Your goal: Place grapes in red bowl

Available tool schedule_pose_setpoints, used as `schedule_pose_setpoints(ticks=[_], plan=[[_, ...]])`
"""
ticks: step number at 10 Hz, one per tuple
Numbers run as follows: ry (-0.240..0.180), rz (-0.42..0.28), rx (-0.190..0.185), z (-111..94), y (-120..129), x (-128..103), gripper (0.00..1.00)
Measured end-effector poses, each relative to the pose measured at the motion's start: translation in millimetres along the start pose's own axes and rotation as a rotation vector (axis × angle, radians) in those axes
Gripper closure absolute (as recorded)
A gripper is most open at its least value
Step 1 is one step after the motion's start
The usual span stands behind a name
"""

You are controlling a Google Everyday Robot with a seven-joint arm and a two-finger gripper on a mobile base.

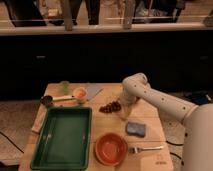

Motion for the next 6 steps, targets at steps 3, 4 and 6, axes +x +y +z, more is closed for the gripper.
schedule_pose_setpoints(ticks=[3,4,6], plan=[[-0.002,0.002,-0.007,0.2,2.0,1.6,0.38],[-0.001,-0.001,-0.012,0.7,2.2,1.0,0.40],[0.001,-0.006,-0.014,1.5,2.3,2.5,0.53]])
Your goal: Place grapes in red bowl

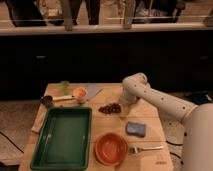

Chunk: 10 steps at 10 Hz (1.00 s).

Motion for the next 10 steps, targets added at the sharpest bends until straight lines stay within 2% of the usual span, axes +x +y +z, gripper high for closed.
schedule_pose_setpoints(ticks=[1,4,6,8,10], plan=[[0.004,0.003,0.000,0.4,1.6,1.7,0.68],[0.008,-0.008,-0.004,1.0,2.7,-1.0,0.99],[0.015,-0.018,0.017,-13.4,1.9,-1.1,1.00],[0.022,-0.028,0.034,-42.8,-1.7,-4.3,1.00],[0.027,-0.036,0.044,-47.2,-1.3,-5.5,1.00]])
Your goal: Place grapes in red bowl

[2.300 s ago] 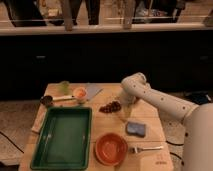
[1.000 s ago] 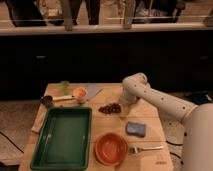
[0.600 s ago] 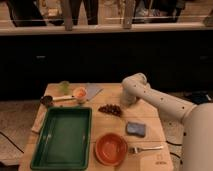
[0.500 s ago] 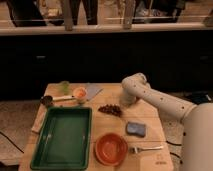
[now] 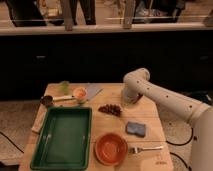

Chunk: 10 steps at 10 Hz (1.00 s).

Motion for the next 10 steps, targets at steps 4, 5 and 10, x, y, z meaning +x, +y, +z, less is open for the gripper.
schedule_pose_setpoints(ticks=[4,5,10], plan=[[-0.002,0.012,-0.026,36.0,4.9,-4.2,0.66],[-0.005,0.017,-0.027,37.7,6.2,-3.1,0.55],[0.015,-0.001,-0.023,27.7,3.7,-9.1,0.22]])
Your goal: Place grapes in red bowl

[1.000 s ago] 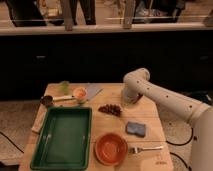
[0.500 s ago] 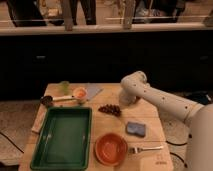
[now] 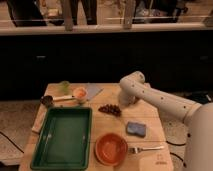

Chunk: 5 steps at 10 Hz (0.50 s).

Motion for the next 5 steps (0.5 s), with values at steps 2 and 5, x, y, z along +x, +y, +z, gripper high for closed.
schedule_pose_setpoints(ticks=[2,5], plan=[[0.003,-0.002,0.007,-16.9,-1.0,-0.4,0.39],[0.006,-0.009,0.002,-11.5,1.4,-2.3,0.64]])
